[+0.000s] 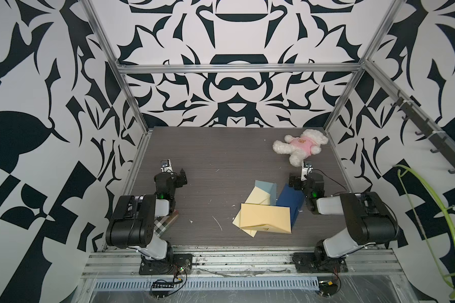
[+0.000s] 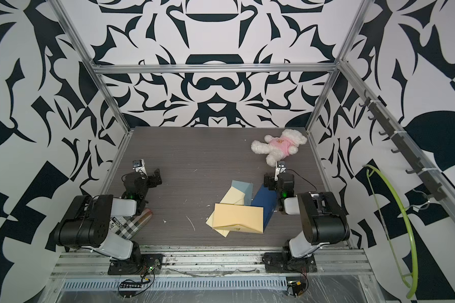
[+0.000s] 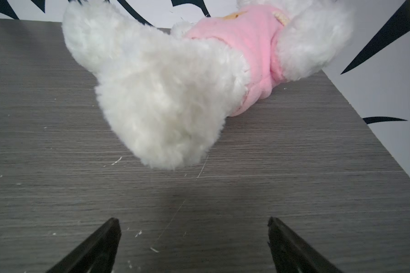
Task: Take the letter paper out of the envelope
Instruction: Pick up the envelope from the envelope.
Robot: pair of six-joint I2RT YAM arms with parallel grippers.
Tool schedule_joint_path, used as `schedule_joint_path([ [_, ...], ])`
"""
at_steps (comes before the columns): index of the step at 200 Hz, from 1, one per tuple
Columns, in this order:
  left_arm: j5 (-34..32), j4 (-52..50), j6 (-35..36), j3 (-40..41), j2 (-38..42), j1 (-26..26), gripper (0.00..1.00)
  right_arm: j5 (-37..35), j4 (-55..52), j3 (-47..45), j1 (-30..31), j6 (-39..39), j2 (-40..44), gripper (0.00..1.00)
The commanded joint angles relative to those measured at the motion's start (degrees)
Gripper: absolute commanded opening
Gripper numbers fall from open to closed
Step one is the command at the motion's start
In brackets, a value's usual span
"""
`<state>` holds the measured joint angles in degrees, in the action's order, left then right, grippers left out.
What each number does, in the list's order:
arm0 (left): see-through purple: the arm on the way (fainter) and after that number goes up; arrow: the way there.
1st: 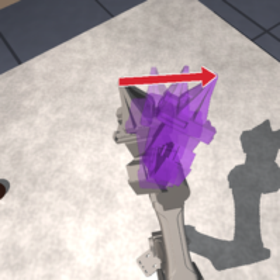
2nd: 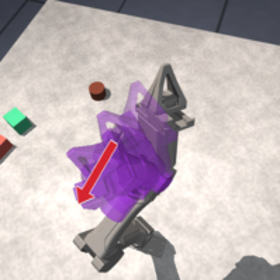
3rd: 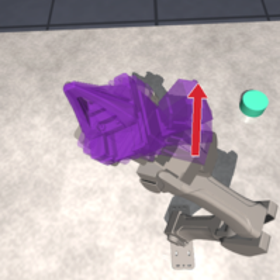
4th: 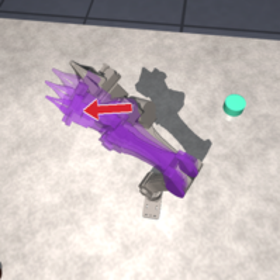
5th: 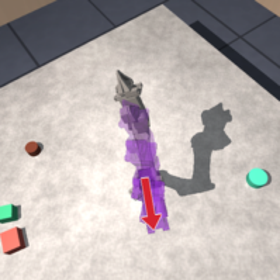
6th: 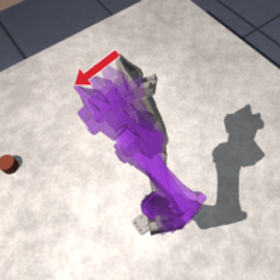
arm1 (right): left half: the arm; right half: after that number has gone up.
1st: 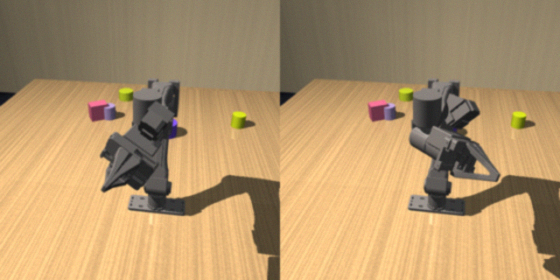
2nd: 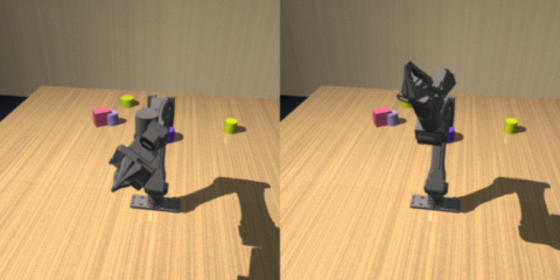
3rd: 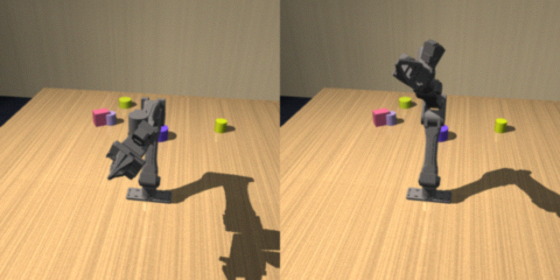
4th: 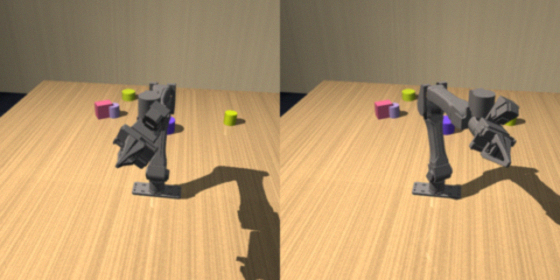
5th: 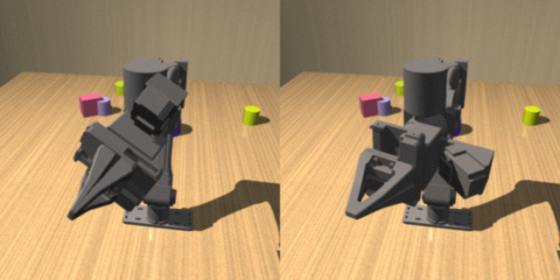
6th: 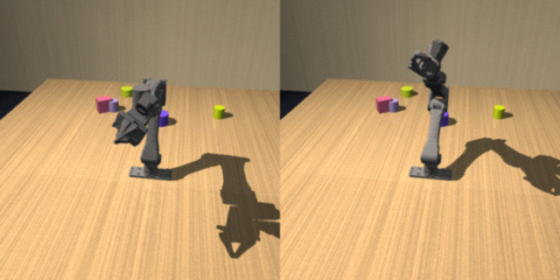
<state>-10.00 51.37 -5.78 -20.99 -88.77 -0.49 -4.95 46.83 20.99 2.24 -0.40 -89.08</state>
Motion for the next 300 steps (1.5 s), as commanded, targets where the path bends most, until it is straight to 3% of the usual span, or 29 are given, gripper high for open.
schedule_joint_path([
  [1,0.69,0.60,0.14,0.24,0.59,-0.07,0.99,-0.66,1.32,0.54,0.08,-0.04,0.66,0.99],
  [180,2.55,-0.04,0.61,-0.20,0.84,-0.18,0.99,-0.58,1.41,0.48,0.09,-0.04,0.77,0.99],
  [197,5.57,-7.48,2.57,-3.60,2.90,-0.73,0.99,-0.06,-3.17,2.18,0.14,0.21,2.68,0.99],
  [224,0.07,-27.44,2.53,-12.88,7.94,-2.90,0.99,-5.13,-13.16,6.25,1.76,0.14,7.23,0.99],
  [264,-3.68,-31.93,1.56,-20.23,12.16,-6.37,0.99,-10.93,-19.83,9.88,4.83,-0.32,18.55,0.99],
  [300,-5.94,-36.72,3.35,-31.09,13.35,-12.05,0.99,-14.48,-36.38,29.51,8.85,-0.58,24.13,0.99],
])
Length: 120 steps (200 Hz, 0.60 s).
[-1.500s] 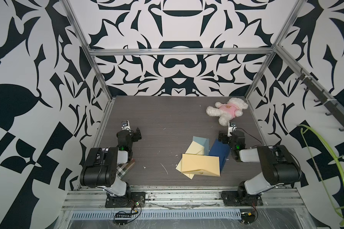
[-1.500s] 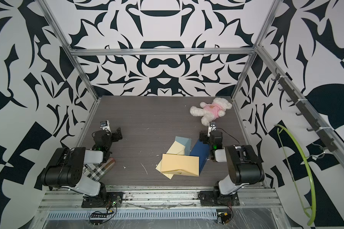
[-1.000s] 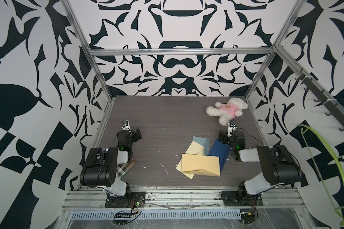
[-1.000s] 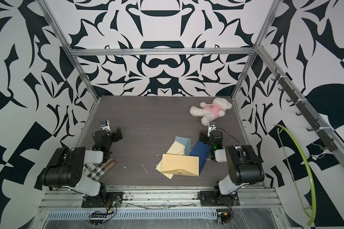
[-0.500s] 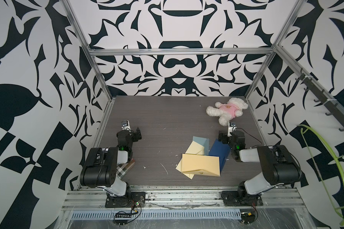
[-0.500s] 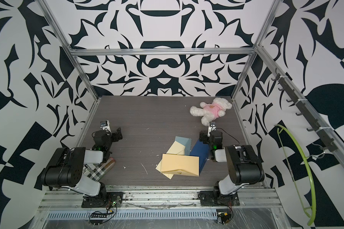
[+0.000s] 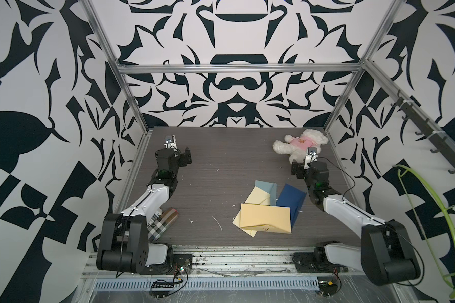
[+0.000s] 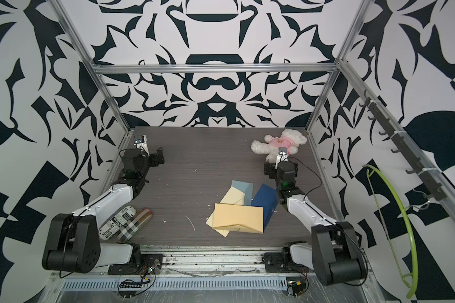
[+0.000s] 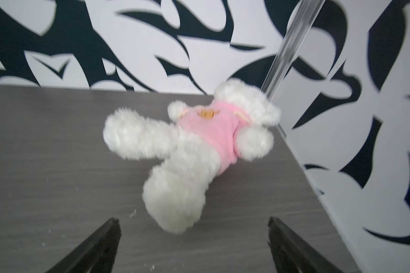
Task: Take the letter paper out of the envelope
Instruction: Pick up the envelope from the envelope.
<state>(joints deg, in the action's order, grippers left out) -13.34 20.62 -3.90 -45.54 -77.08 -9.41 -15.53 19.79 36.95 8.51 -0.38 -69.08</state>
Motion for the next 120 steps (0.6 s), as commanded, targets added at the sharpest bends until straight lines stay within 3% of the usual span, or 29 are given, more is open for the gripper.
schedule_joint_path([
  [1,-2.75,-6.22,1.50,-6.92,1.71,-3.28,0.99,-3.98,-9.78,14.23,2.70,-0.64,4.17,0.99],
  [14,-6.72,-10.91,1.89,-12.66,1.76,-5.58,0.99,-4.90,-15.95,23.81,4.82,-1.68,4.65,0.99],
  [29,-10.96,-18.63,0.32,-21.00,1.19,-7.51,0.99,-4.61,-27.19,37.50,5.34,-8.80,3.56,0.99],
  [50,-4.73,-40.69,-8.83,-36.10,-0.36,-7.62,0.99,2.65,-45.27,54.63,5.20,-19.41,-0.16,0.99],
  [63,-4.48,-45.77,-19.98,-39.58,-0.50,-7.40,0.99,6.78,-50.53,55.19,5.20,-26.41,-0.09,0.99],
  [72,0.49,-43.01,-23.06,-37.95,0.45,-6.72,0.99,6.82,-49.64,51.32,4.87,-31.53,1.93,1.00],
  [80,9.11,-39.39,-24.38,-36.27,1.39,-5.13,0.99,11.89,-45.90,47.68,4.34,-30.87,4.12,1.00],
  [89,13.75,-37.91,-26.99,-35.85,1.75,-4.23,0.99,14.66,-45.16,46.59,4.21,-29.35,5.02,0.96],
  [120,25.15,-48.09,-27.60,-41.06,-1.88,-4.43,0.96,15.53,-62.01,54.85,5.38,-24.13,0.97,0.74],
])
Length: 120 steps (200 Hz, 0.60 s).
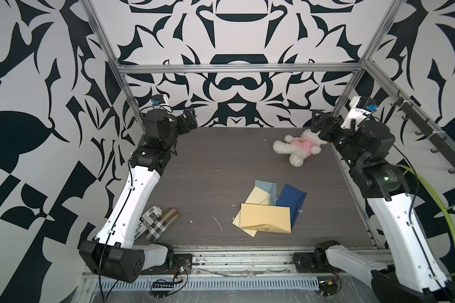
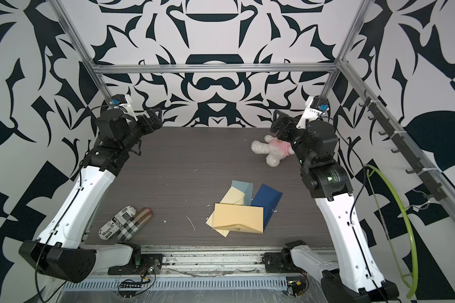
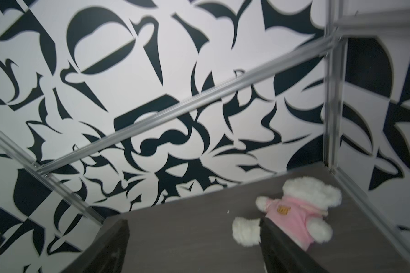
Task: Take the letter paper out of the envelope
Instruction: Pick up the envelope from the envelope.
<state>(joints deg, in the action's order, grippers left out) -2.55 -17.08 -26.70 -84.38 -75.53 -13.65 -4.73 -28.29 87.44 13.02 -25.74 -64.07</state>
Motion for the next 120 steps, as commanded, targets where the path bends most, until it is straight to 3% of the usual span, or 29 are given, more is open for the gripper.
schedule_joint_path([
  [1,14.73,-10.54,-4.83,-2.17,-3.50,-0.21,0.96,4.73,-14.30,4.47,0.92,1.35,-4.13,0.73],
  [32,25.17,-10.90,-5.20,3.00,-3.86,-2.04,0.90,-0.62,-23.76,4.81,4.73,2.44,-3.57,0.68],
  [59,32.80,-12.35,-0.53,6.81,-5.80,-5.58,0.86,-6.53,-32.83,4.26,7.63,-5.77,-3.55,0.67],
  [78,35.87,-14.53,2.81,9.37,-8.15,-8.60,0.77,-8.47,-37.99,1.89,10.82,-13.29,-4.04,0.65],
  [104,38.14,-14.53,6.51,13.90,-9.71,-13.25,0.75,-12.53,-40.46,-2.27,18.20,-19.69,-3.94,0.64],
  [120,40.93,-14.96,8.54,15.84,-11.48,-15.73,0.76,-11.73,-39.51,-4.88,19.64,-21.50,-3.44,0.64],
])
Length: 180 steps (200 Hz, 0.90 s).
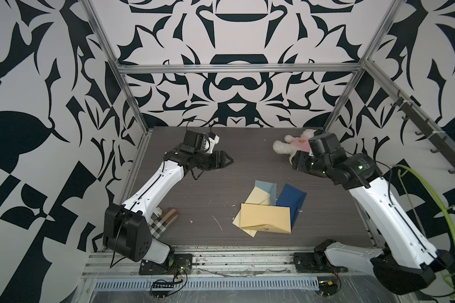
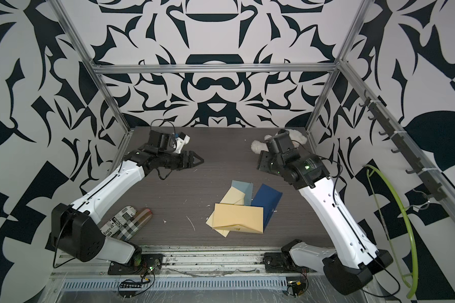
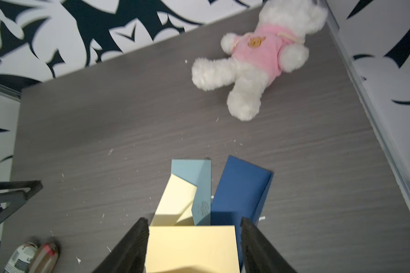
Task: Take the letter paper out of the envelope
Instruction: Pick up the envelope from the envelope.
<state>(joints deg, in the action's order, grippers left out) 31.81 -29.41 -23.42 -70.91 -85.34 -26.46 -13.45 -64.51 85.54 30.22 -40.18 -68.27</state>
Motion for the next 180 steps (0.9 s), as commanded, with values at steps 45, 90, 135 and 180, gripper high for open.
schedule_joint_path([
  [45,10.98,-4.43,10.58,6.57,-8.14,-7.14,0.76,8.38,5.32,-8.52,2.69,-3.78,2.50,0.63],
  [90,10.90,-1.90,13.59,8.34,-12.04,-7.78,0.75,19.88,12.22,-15.21,2.68,-2.03,3.37,0.62],
  [135,17.45,-1.18,16.40,7.31,-18.98,-7.82,0.66,23.77,13.36,-18.61,2.69,-1.63,3.19,0.57],
  [180,18.42,0.05,18.20,7.26,-22.09,-7.89,0.61,24.35,13.58,-19.62,2.67,-2.65,3.96,0.56],
])
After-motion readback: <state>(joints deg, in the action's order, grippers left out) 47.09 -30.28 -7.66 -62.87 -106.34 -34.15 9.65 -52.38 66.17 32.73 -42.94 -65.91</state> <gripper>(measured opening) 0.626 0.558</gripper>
